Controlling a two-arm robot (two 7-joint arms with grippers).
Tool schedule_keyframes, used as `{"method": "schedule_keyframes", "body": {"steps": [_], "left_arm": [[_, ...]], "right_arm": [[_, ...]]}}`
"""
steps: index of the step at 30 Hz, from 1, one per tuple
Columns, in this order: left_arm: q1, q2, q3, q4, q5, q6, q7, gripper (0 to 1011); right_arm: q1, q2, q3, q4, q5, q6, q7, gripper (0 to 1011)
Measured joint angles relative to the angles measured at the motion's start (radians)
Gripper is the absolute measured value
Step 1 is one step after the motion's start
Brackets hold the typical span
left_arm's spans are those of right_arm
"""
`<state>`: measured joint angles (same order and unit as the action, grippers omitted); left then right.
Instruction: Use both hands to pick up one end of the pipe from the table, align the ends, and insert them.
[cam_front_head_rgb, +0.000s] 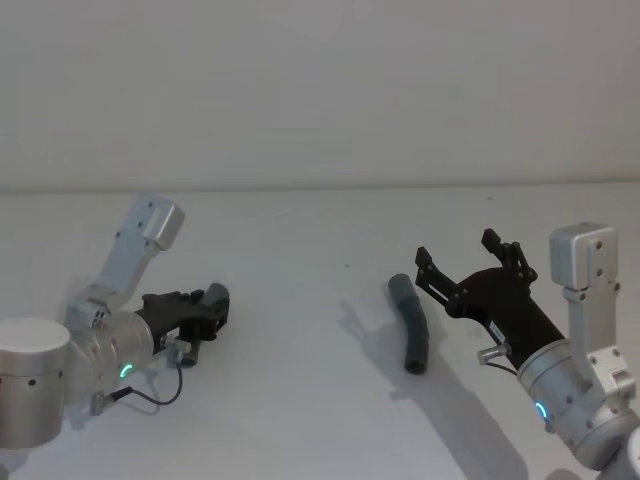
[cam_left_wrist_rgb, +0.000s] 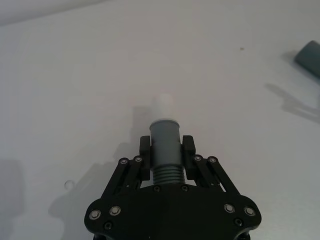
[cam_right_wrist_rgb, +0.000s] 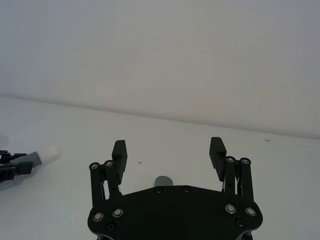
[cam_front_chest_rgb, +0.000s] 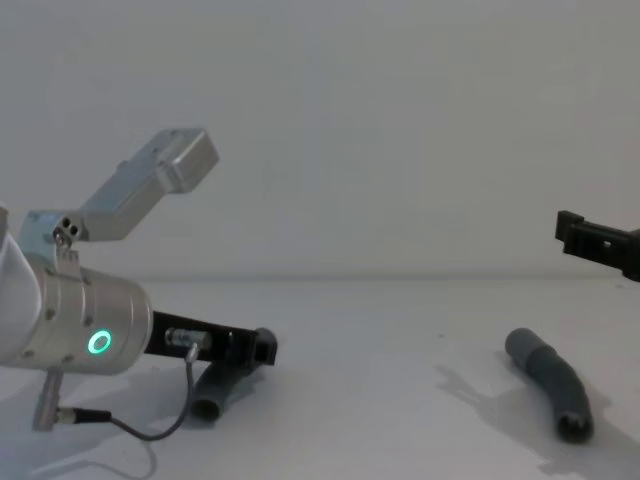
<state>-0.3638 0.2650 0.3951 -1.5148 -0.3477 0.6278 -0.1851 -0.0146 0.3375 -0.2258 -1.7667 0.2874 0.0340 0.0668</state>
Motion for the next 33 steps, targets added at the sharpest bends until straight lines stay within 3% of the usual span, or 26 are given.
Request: {"method": "schedule_keyframes", "body": {"steps": [16, 33], "left_arm": [[-0.048, 0.072, 0.044, 0.01, -0.003, -0.129, -0.183, 339], [-0.144, 0.157, 0.111, 0.058, -0.008, -0.31, -0.441, 339]], "right_arm": [[0.0, 0.0, 0.0, 0.0, 0.0, 0.0, 0.0, 1005], [0.0, 0.0, 0.0, 0.0, 0.0, 0.0, 0.0, 1004]]}}
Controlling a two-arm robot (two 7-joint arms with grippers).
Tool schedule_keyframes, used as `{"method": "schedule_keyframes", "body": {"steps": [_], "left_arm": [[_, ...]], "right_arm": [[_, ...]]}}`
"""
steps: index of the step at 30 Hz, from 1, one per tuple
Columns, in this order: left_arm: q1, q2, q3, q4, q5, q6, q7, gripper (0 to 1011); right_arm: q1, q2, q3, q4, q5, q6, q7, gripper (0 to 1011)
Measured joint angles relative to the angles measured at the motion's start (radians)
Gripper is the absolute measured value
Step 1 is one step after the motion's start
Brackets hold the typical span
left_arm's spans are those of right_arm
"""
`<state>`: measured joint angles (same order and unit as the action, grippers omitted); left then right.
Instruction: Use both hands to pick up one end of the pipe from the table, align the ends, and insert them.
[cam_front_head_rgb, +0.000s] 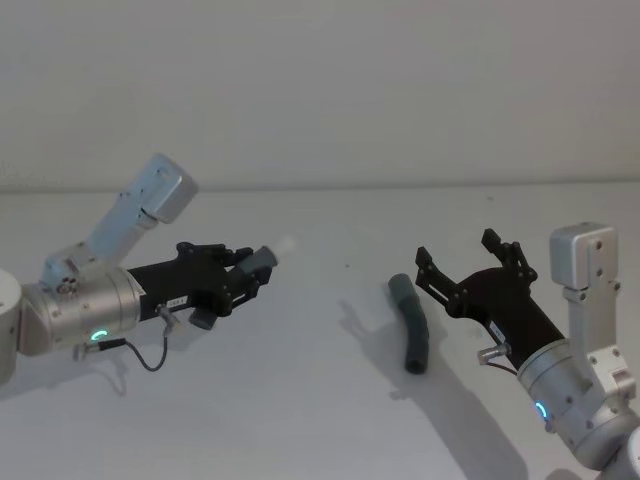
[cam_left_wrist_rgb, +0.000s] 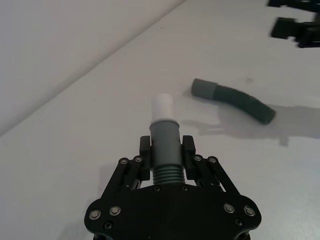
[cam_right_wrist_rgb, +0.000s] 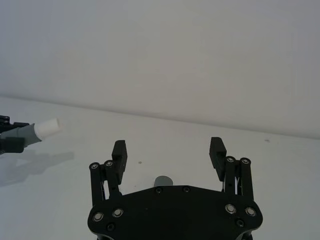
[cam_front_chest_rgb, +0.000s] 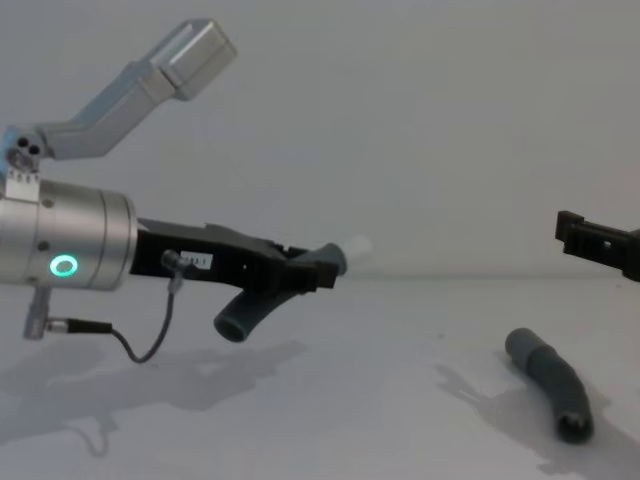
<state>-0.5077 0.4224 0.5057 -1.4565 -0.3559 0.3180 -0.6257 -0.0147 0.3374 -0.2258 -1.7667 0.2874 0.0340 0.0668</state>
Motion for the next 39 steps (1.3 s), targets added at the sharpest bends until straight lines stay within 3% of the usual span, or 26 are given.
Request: {"method": "schedule_keyframes", "body": {"steps": [14, 22, 39], "left_arm": [[-0.09, 0.059, 0.061, 0.057, 0.006, -0.153, -0.214, 339], [-0.142, 0.087, 0.095, 0.089, 0.029, -0.226, -0.301, 339], [-0.202, 0.099, 0.126, 0.147, 0.046, -0.312, -0.368, 336]], "right_arm": [[0.0, 0.0, 0.0, 0.0, 0.0, 0.0, 0.0, 1004], [0.0, 0.0, 0.0, 0.0, 0.0, 0.0, 0.0, 1004], [0.001, 0.0, 0.0, 0.0, 0.0, 0.001, 0.0, 1004]]}}
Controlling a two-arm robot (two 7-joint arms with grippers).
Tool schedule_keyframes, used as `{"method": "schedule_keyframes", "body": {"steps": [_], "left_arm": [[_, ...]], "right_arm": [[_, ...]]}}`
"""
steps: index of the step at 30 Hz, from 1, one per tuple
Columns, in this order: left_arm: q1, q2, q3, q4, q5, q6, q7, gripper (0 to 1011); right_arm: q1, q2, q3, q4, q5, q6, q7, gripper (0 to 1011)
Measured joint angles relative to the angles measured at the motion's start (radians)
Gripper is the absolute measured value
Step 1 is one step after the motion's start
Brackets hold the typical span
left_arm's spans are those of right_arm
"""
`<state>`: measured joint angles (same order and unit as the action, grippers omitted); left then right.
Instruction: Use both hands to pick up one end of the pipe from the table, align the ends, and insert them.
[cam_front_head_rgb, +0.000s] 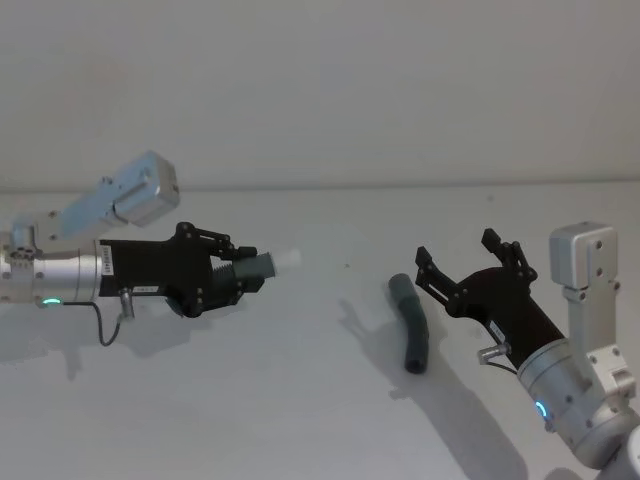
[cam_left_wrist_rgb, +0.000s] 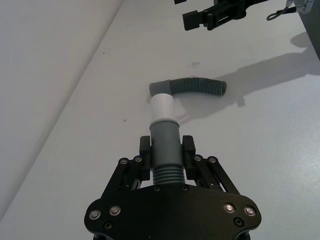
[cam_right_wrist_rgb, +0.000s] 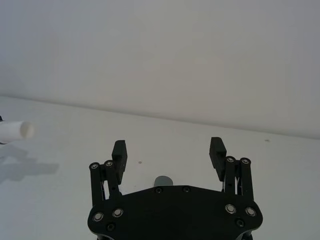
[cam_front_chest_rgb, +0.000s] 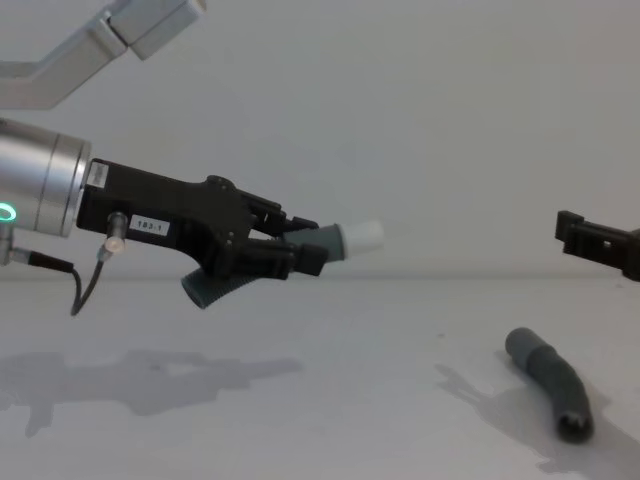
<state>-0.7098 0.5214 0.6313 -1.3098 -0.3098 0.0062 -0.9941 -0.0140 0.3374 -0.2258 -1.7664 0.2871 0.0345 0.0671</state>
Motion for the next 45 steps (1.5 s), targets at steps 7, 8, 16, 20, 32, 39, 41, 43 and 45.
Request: {"method": "schedule_keyframes", "body": {"steps": [7, 8, 16, 20, 32, 39, 41, 43, 45], "left_arm": [[-0.01, 0.001, 0.005, 0.01, 0.002, -0.015, -0.01, 339], [-0.011, 0.001, 0.005, 0.011, 0.002, -0.016, -0.011, 339], [-0.017, 0.002, 0.008, 0.017, 0.003, -0.025, -0.017, 339], [-0.018, 0.002, 0.009, 0.019, 0.004, -0.027, -0.018, 339], [-0.021, 0.002, 0.01, 0.021, 0.004, -0.032, -0.021, 339], [-0.021, 0.002, 0.011, 0.022, 0.004, -0.033, -0.022, 339], [-0.022, 0.002, 0.01, 0.022, 0.004, -0.033, -0.022, 339], [-0.022, 0.002, 0.011, 0.023, 0.004, -0.033, -0.022, 339], [-0.022, 0.002, 0.011, 0.023, 0.004, -0.033, -0.023, 339]], "right_arm": [[0.028, 0.0, -0.004, 0.02, -0.003, 0.021, 0.011, 1004], [0.032, 0.0, -0.005, 0.024, -0.003, 0.026, 0.013, 1004], [0.095, 0.003, -0.018, 0.062, -0.003, 0.12, 0.04, 1004], [0.125, 0.004, -0.026, 0.079, -0.001, 0.176, 0.053, 1004], [0.216, -0.004, -0.043, 0.133, 0.018, 0.349, 0.092, 1004], [0.244, -0.012, -0.046, 0.154, 0.022, 0.392, 0.104, 1004], [0.245, -0.013, -0.046, 0.155, 0.022, 0.397, 0.105, 1004], [0.245, -0.013, -0.045, 0.154, 0.021, 0.397, 0.105, 1004], [0.24, -0.014, -0.045, 0.15, 0.017, 0.396, 0.102, 1004]]}}
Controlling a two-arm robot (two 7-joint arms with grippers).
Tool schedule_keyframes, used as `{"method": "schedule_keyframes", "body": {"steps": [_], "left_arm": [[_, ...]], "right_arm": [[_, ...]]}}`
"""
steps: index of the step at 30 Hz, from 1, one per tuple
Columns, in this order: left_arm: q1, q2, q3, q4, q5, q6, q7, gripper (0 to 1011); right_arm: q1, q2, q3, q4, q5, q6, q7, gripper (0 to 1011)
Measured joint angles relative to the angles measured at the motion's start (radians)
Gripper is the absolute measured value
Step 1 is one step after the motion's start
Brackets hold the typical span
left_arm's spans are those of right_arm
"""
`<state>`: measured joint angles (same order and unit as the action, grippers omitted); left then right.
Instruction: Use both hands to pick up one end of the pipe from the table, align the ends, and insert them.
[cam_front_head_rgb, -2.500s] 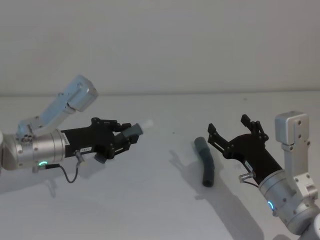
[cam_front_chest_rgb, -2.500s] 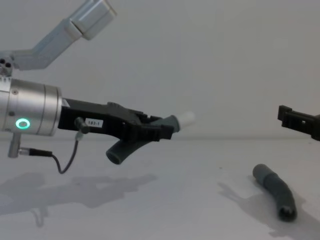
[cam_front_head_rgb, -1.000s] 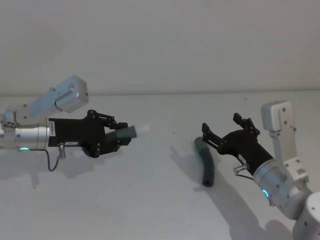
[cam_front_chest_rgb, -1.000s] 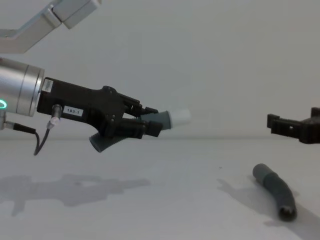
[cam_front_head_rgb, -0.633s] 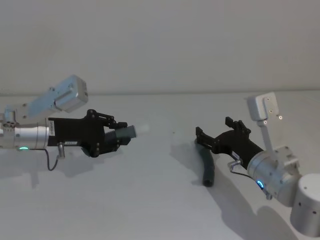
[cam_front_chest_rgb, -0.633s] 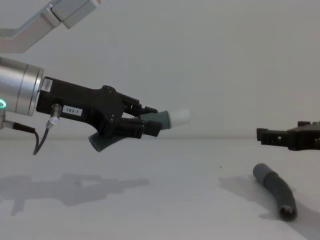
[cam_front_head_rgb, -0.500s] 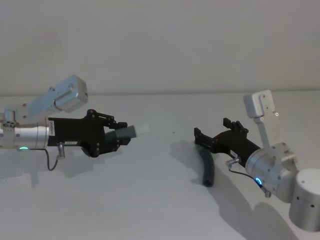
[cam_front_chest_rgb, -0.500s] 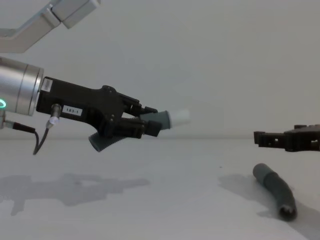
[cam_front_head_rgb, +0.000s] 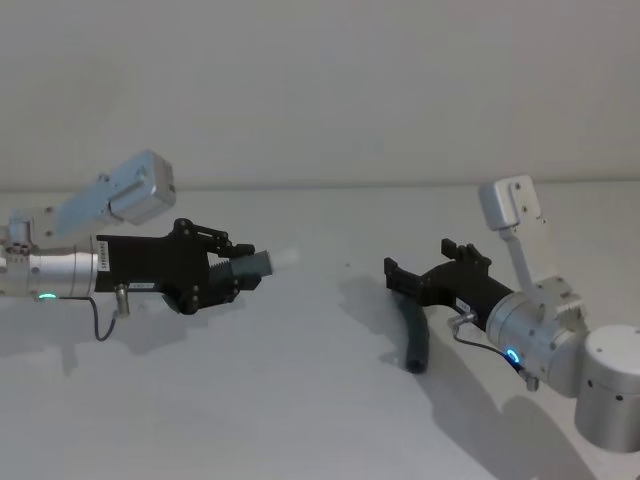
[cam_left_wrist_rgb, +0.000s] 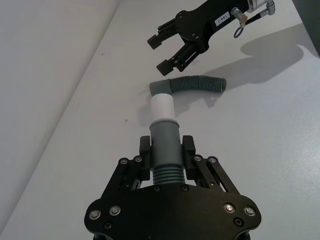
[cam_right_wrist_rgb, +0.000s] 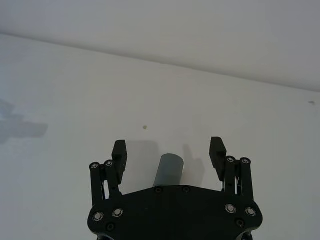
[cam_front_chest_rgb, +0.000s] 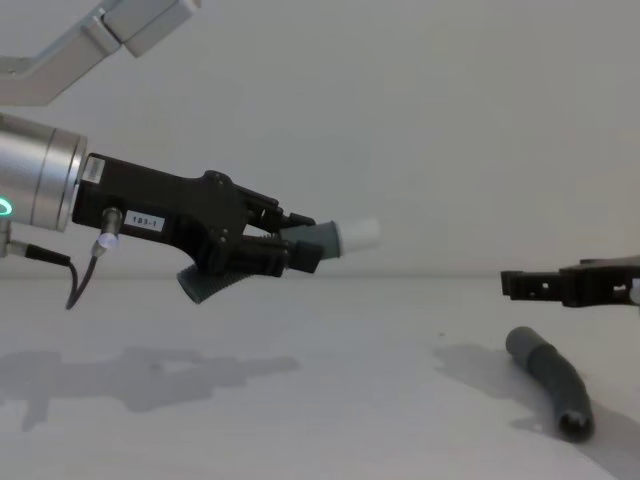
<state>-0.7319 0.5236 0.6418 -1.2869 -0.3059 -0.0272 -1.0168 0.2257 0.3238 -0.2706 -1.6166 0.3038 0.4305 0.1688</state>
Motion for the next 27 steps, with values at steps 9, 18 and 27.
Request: {"method": "schedule_keyframes", "body": {"steps": [9, 18, 27], "left_arm": [[-0.001, 0.0, 0.0, 0.0, 0.0, 0.0, 0.0, 339], [0.0, 0.0, 0.0, 0.0, 0.0, 0.0, 0.0, 339], [0.0, 0.0, 0.0, 0.0, 0.0, 0.0, 0.0, 339]], "right_arm": [[-0.023, 0.003, -0.008, -0.029, -0.037, 0.007, -0.025, 1004], [-0.045, 0.003, -0.021, -0.056, -0.063, 0.03, -0.041, 1004], [-0.053, -0.002, -0.036, -0.064, -0.08, 0.054, -0.042, 1004]]}}
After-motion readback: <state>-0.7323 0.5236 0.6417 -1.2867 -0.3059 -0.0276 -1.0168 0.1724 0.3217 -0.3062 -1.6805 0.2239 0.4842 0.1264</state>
